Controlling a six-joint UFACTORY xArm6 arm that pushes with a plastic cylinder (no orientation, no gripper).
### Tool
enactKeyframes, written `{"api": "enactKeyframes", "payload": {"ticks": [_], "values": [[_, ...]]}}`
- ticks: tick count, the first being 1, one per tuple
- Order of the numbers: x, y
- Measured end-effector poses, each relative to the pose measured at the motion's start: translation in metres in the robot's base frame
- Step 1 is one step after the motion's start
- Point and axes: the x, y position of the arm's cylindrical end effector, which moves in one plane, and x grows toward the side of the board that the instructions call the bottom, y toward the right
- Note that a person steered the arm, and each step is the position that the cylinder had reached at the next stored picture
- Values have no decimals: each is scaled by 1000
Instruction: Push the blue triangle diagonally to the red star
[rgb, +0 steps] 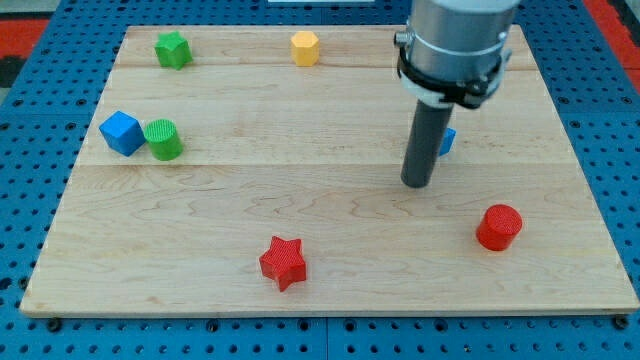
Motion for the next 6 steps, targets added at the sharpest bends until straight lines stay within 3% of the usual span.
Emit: {"api": "enactKeyframes", "payload": {"ticks": [1,2,4,5,6], "values": [[-2,10],[-14,-21],[-25,54],[-24,36],[-55,-66]]}}
